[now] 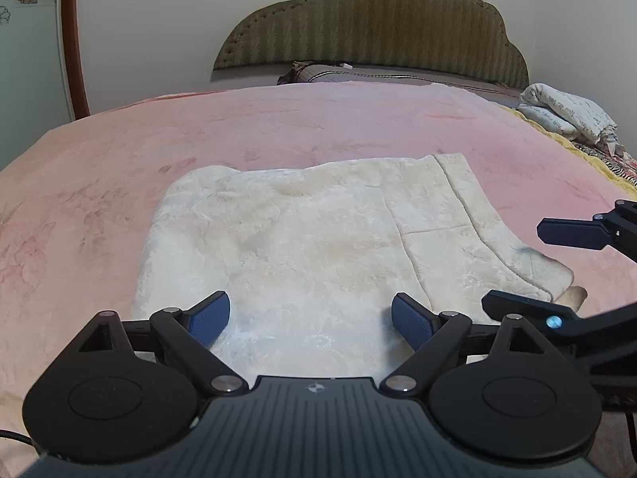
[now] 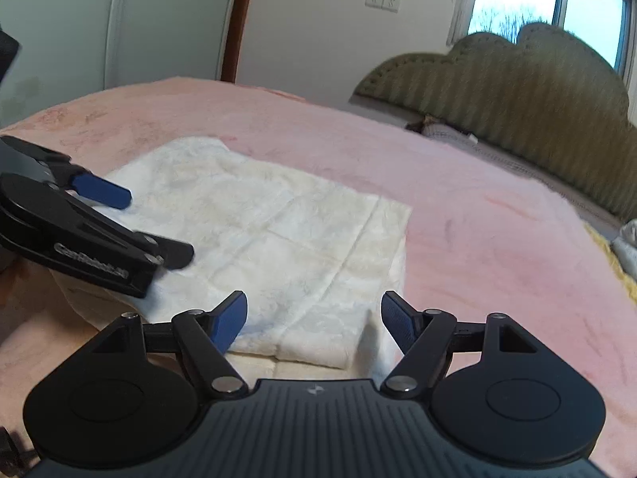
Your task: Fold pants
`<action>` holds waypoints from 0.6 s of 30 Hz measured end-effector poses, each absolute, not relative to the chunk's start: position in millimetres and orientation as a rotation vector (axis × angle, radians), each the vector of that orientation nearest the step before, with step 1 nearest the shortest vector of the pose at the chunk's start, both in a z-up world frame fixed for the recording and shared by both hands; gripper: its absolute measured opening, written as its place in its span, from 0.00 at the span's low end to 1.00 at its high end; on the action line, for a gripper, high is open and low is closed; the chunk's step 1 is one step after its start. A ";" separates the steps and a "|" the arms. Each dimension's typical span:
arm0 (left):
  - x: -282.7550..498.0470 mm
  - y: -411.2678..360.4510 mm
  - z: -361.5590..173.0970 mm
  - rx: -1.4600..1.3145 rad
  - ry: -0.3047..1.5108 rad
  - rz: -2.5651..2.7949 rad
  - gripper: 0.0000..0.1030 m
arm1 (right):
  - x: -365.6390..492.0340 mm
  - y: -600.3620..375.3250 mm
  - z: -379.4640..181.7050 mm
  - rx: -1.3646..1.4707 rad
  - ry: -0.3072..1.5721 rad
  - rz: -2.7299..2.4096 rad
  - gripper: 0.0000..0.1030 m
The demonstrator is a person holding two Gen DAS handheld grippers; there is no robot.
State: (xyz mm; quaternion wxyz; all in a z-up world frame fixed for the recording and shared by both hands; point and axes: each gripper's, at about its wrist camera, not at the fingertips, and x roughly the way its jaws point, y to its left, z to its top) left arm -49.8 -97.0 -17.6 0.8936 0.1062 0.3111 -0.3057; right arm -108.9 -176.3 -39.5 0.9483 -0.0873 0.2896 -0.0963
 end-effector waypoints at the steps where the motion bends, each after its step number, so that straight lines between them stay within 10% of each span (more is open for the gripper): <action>1: -50.1 -96.6 -17.5 0.217 0.643 -0.627 0.88 | -110.2 -173.7 -36.8 -0.163 0.575 -0.175 0.72; 18: -59.0 -93.0 -15.2 0.241 0.639 -0.581 0.95 | -109.1 -171.1 -57.6 -0.119 0.580 -0.230 0.83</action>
